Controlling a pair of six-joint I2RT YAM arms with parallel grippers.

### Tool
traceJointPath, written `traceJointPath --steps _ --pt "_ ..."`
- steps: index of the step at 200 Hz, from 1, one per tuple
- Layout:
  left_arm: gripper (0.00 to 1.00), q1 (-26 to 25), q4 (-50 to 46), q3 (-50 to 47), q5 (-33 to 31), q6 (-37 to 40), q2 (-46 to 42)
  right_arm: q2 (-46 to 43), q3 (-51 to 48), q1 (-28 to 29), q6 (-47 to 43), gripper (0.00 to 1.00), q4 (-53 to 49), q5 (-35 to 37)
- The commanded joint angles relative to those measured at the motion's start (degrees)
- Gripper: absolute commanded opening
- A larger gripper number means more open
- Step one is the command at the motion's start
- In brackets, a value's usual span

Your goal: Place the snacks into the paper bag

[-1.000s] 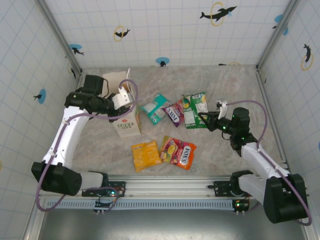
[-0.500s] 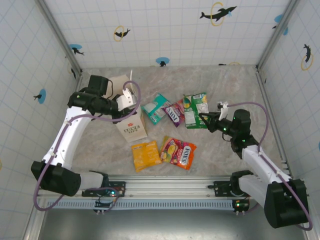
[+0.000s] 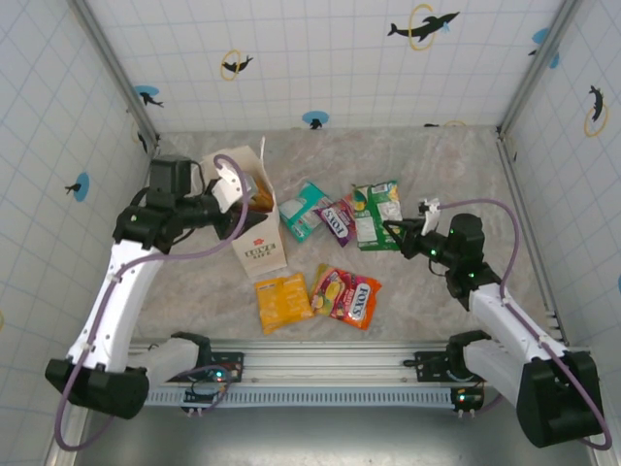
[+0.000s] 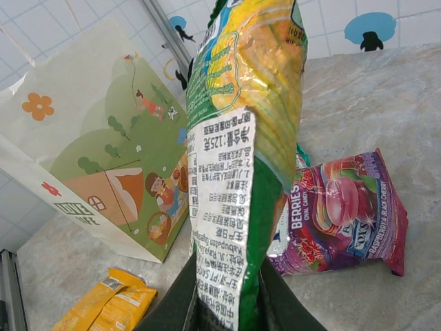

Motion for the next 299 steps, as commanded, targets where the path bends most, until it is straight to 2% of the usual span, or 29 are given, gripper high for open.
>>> traceJointPath --steps 1,44,108,130,163,193,256,276,299 --pt "0.66 -0.3 7.9 -1.3 -3.5 -13.7 -2.6 0.2 1.0 1.3 -0.5 0.08 3.4 0.7" --pt "0.65 -0.4 10.8 1.4 -18.4 -34.4 -3.4 0.9 2.9 4.1 -0.6 0.06 3.4 2.2" --pt "0.63 -0.4 6.9 9.1 -30.4 -52.6 -1.2 2.0 4.5 6.4 -0.7 0.05 3.7 4.1" --pt "0.62 -0.4 4.4 12.2 -33.8 -54.9 -0.1 2.3 4.8 6.8 -0.9 0.05 3.7 4.3" --pt "0.60 -0.4 -1.0 15.5 -44.2 -58.2 0.4 2.5 5.2 7.4 -0.7 0.05 3.9 5.0" --pt "0.60 -0.4 -6.8 17.3 -49.0 -58.8 3.0 2.3 6.3 8.6 -0.6 0.05 3.8 6.2" --pt "0.56 -0.2 -11.0 16.7 -48.7 -59.0 8.7 2.4 10.4 11.7 -0.4 0.05 1.3 8.8" --pt "0.49 0.7 -10.5 16.7 -46.5 -59.2 9.8 2.2 10.9 12.7 -0.6 0.05 1.2 10.0" --pt "0.41 1.4 -11.1 16.6 -47.7 -59.0 10.2 2.2 12.3 13.8 -1.1 0.05 0.5 10.9"
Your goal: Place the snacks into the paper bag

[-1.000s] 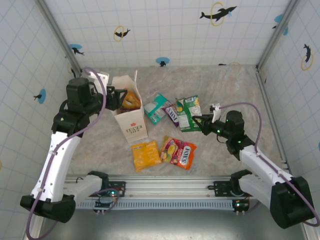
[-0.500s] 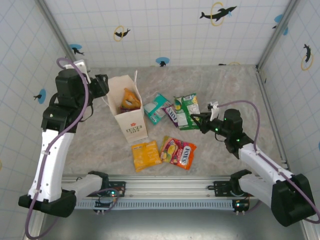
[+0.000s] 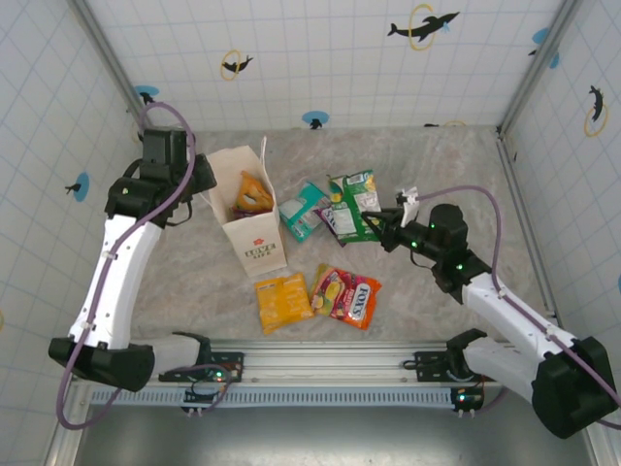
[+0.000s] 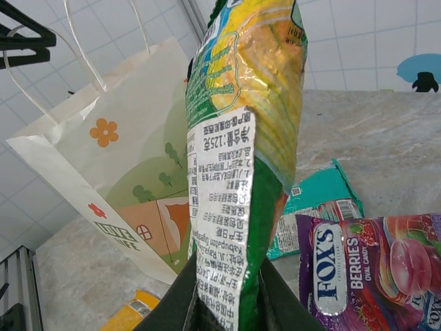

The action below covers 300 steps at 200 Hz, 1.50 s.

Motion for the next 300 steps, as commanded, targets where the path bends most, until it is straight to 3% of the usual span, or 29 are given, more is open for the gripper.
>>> traceJointPath --steps 1,63,94,203,300 --pt "0.41 0.9 -2.0 0.3 -0.4 -0.5 0.3 -0.4 4.1 1.2 -1.0 0.04 1.5 1.7" --pt "0.00 1.1 1.6 -1.6 1.9 0.4 -1.8 -0.4 12.2 6.0 -1.3 0.02 0.3 10.9" --pt "0.00 1.1 4.1 -2.7 2.9 -0.3 -2.8 1.6 17.2 10.8 -1.9 0.01 -0.9 17.3" --pt "0.00 1.1 5.9 -4.0 5.3 -0.1 -2.6 17.7 33.4 29.5 -5.2 0.02 16.3 27.8" --pt "0.00 1.1 7.2 -4.9 5.4 0.2 -3.4 36.3 46.7 32.5 -4.0 0.03 15.4 35.9"
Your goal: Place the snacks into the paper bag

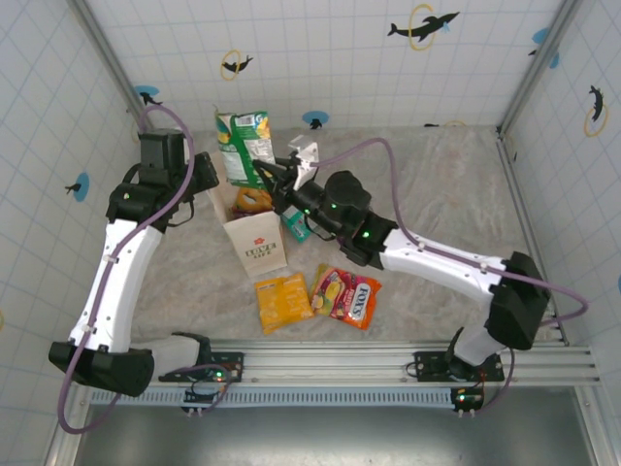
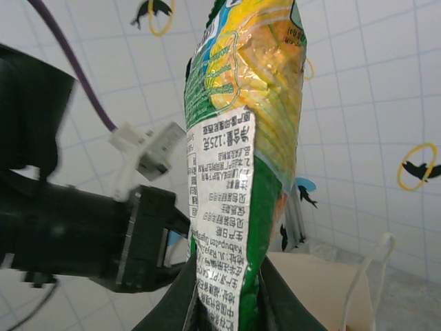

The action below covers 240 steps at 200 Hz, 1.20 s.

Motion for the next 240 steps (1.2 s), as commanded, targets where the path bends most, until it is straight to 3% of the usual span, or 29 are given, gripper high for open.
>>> traceJointPath --steps 1,58,85,105,202,240 --pt "0.00 0.3 0.7 -1.1 -0.3 0.2 -1.6 2.9 4.4 0.3 0.5 0.03 3.3 3.1" --pt "0.00 0.3 0.5 -1.3 -0.5 0.5 -1.3 7.6 7.3 0.5 1.4 0.08 0.9 3.7" --pt "0.00 0.3 0.5 -1.1 -0.6 0.7 -1.1 8.2 8.7 0.5 1.2 0.39 -0.9 2.3" --pt "0.00 0.3 0.5 -0.9 -0.7 0.8 -0.8 7.4 8.4 0.5 0.8 0.48 -1.6 2.5" --pt "0.00 0.4 1.0 -1.3 -0.6 1.2 -0.1 -7.3 -6.8 -1.1 -1.7 0.50 -5.0 6.8" --pt "0.00 0.4 2.0 -2.1 0.0 1.1 -0.2 -16.8 -18.8 -8.3 8.5 0.50 -13.1 4.4"
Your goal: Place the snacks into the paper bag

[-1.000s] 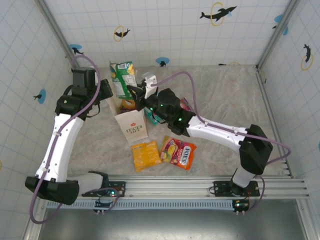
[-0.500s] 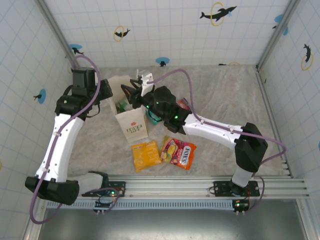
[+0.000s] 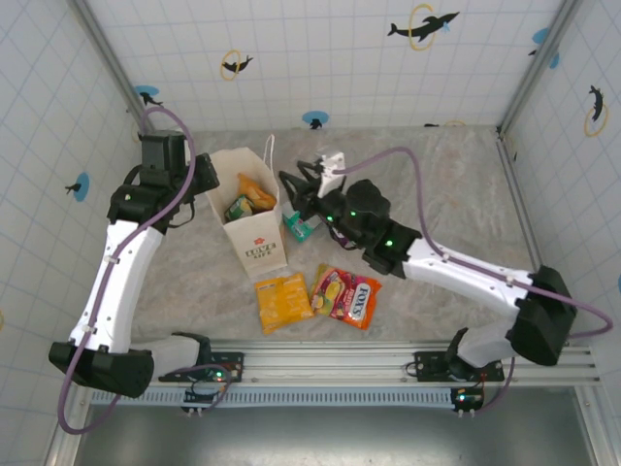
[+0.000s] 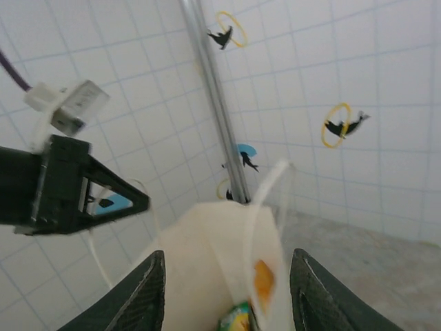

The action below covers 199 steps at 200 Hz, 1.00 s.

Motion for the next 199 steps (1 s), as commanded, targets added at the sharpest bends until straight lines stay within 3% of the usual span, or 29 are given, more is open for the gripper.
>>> traceJointPath --steps 1,48,87,118,199 --pt "0.00 0.4 1.2 -1.0 0.2 1.0 0.1 -5.3 -7.0 -5.0 7.7 0.50 -6.0 -0.8" --pt "0.00 0.4 1.8 -1.6 1.2 0.4 0.6 -13.4 -23.3 -19.6 26.1 0.50 -7.4 -8.1" --pt "0.00 0.3 1.8 -1.3 1.5 0.3 0.9 -11.8 -29.7 -27.6 36.1 0.51 -5.9 -14.2" --pt "0.00 0.3 1.6 -1.3 1.3 0.2 0.6 -7.3 -32.2 -29.8 42.7 0.52 -2.0 -16.8" --pt "0.00 0.3 1.0 -1.4 0.8 0.3 0.4 8.1 -29.2 -30.8 49.7 0.55 6.3 -19.3"
